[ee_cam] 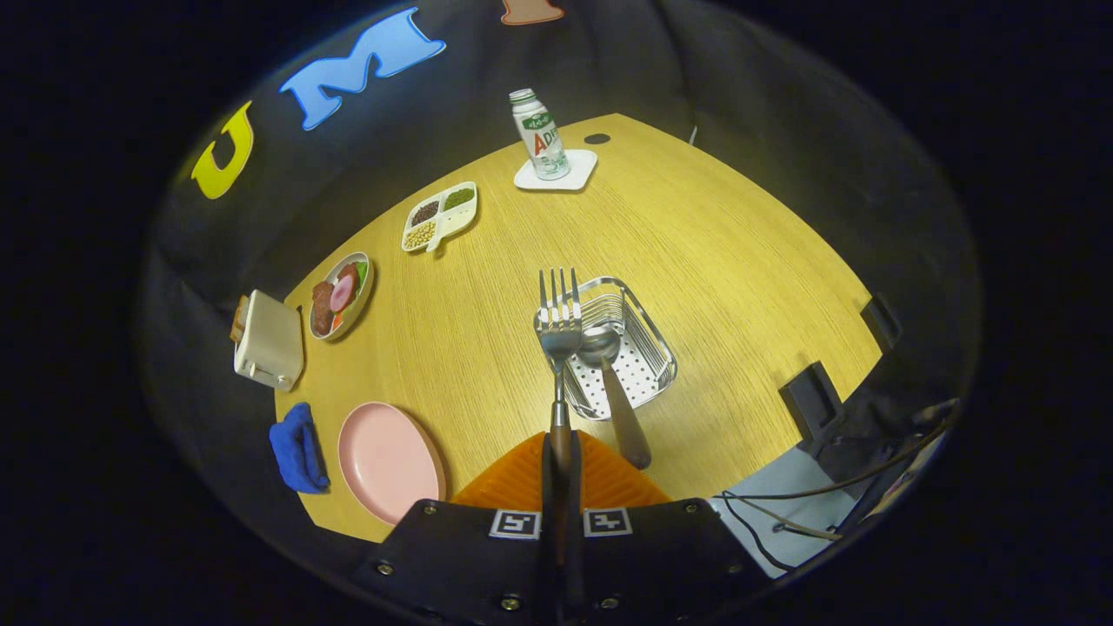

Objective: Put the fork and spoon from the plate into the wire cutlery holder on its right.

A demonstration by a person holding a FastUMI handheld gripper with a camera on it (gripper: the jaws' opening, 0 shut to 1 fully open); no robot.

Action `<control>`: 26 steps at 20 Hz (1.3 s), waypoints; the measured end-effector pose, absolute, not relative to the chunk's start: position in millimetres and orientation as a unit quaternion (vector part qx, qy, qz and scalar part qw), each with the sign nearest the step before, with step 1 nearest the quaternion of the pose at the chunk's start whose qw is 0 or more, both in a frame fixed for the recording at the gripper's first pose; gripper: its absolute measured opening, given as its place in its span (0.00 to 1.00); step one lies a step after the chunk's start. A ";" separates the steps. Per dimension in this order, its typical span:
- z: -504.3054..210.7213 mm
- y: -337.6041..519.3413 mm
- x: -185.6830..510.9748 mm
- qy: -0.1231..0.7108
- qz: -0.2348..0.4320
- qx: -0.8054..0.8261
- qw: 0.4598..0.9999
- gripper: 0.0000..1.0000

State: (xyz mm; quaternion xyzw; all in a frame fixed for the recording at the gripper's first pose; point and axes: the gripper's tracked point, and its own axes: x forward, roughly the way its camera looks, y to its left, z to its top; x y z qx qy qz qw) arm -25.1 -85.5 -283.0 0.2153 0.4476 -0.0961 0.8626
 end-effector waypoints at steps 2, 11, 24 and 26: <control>-284.6 -81.3 -33.2 0.458 -0.092 0.236 0.852 0.04; -293.1 -85.5 -49.3 0.503 -0.098 0.258 0.819 0.04; -275.4 -93.9 -48.9 0.522 -0.100 0.270 0.803 0.10; -270.9 -94.3 -47.3 0.514 -0.100 0.274 0.807 0.12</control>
